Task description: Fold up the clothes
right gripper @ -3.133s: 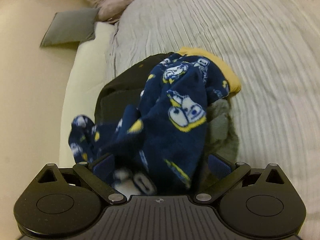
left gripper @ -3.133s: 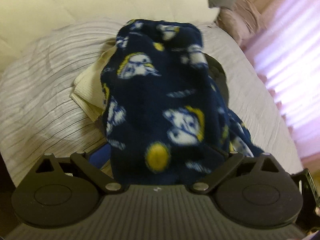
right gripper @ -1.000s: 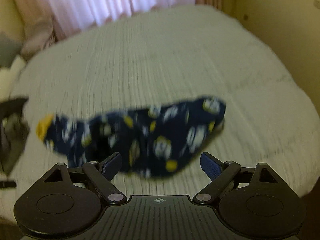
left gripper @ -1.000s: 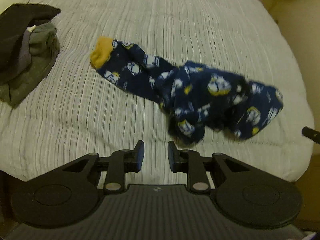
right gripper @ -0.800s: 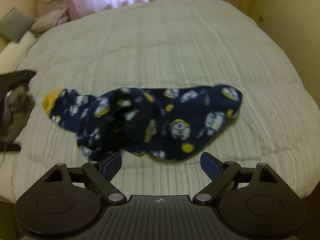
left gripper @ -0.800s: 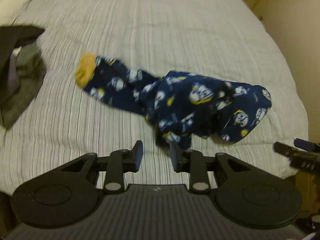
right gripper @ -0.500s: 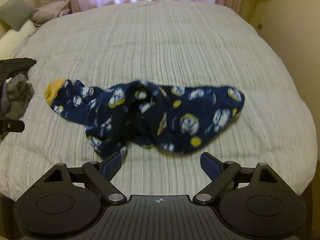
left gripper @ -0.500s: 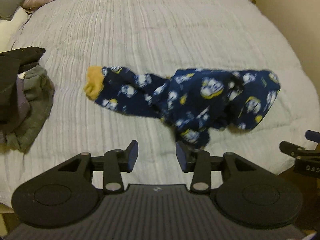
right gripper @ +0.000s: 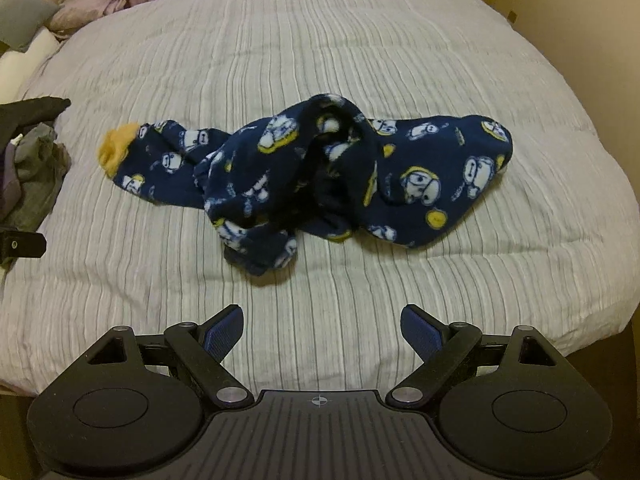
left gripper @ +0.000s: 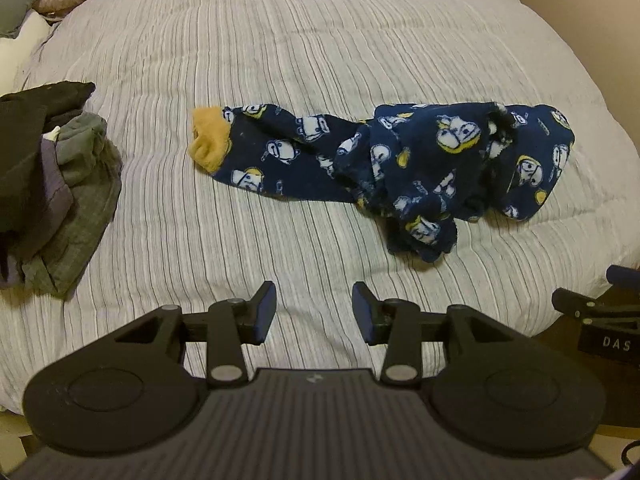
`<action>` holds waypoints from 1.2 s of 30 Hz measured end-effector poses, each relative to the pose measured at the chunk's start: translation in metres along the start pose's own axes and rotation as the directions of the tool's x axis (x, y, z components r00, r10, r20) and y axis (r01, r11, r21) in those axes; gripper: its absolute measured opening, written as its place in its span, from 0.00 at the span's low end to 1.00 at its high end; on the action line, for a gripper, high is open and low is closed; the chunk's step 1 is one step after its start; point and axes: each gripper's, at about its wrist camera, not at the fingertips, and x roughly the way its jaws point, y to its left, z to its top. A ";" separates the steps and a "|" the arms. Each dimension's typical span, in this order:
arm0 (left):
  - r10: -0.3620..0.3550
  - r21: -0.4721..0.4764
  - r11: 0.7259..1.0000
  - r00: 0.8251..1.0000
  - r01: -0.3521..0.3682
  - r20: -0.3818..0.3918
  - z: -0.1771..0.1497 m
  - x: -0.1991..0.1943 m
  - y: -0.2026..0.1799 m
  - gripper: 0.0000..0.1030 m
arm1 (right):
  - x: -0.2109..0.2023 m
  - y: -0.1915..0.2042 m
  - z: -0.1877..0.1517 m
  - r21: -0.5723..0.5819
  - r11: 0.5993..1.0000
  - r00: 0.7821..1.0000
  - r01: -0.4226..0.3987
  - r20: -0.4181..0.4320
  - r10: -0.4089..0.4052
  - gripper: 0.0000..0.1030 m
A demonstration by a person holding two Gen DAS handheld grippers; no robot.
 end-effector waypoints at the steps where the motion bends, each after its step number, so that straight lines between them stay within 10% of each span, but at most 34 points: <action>1: -0.001 -0.003 1.000 1.000 0.001 -0.001 -0.001 0.001 0.002 0.36 | 0.001 0.001 0.001 -0.005 1.000 1.000 0.003 0.002 -0.003 0.86; 19: 0.093 -0.256 0.960 0.992 -0.112 -0.084 -0.012 0.035 -0.002 0.36 | 0.040 -0.056 0.025 -0.168 0.984 0.997 -0.066 -0.044 0.060 0.86; 36: 0.092 -0.498 0.848 0.976 -0.182 -0.199 -0.071 0.057 -0.008 0.36 | 0.130 -0.012 0.022 -0.474 0.821 0.947 -0.317 -0.111 0.301 0.86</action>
